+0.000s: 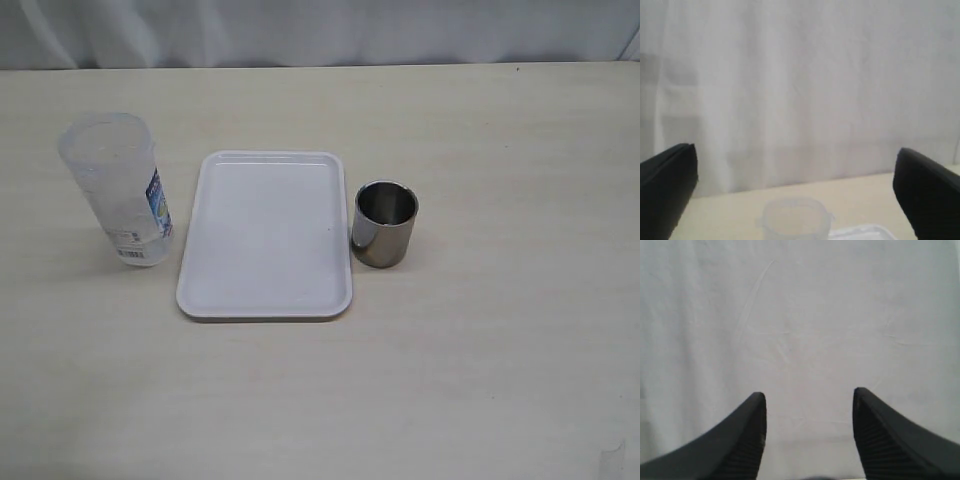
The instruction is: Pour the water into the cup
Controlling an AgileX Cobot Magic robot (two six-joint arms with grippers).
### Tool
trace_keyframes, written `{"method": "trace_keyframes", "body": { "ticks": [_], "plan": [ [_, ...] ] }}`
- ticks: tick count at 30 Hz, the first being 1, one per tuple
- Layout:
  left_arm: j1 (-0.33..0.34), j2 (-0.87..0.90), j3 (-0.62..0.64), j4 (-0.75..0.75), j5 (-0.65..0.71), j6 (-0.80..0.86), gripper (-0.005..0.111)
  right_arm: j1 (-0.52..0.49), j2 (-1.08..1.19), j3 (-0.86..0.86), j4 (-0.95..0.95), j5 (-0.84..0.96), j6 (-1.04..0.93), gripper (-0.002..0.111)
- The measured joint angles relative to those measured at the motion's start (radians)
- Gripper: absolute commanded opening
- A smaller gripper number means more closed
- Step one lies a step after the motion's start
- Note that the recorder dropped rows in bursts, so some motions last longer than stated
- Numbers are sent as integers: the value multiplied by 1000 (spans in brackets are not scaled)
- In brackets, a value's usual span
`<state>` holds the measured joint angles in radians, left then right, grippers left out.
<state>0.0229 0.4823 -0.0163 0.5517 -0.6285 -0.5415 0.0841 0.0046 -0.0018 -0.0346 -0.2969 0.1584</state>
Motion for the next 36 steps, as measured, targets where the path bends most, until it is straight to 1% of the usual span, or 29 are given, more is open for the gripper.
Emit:
{"method": "trace_keyframes", "body": {
  "ticks": [3, 7, 12, 17, 23, 30, 36],
  "plan": [
    [0, 216, -1, 71, -81, -6, 105, 0, 0, 0, 0, 0, 0, 51],
    [0, 405, -1, 104, -177, 21, 105, 0, 0, 0, 0, 0, 0, 51],
    [0, 658, -2, 78, -301, 140, 105, 0, 0, 0, 0, 0, 0, 51],
    [0, 860, -4, 24, -420, 258, 105, 0, 0, 0, 0, 0, 0, 51],
    [0, 1050, -19, -41, -550, 364, 105, 0, 0, 0, 0, 0, 0, 51],
    [0, 1208, -132, 5, -572, 374, 105, 0, 0, 0, 0, 0, 0, 51],
    [0, 1309, -211, 53, -576, 360, 105, 0, 0, 0, 0, 0, 0, 51]
  ]
}}
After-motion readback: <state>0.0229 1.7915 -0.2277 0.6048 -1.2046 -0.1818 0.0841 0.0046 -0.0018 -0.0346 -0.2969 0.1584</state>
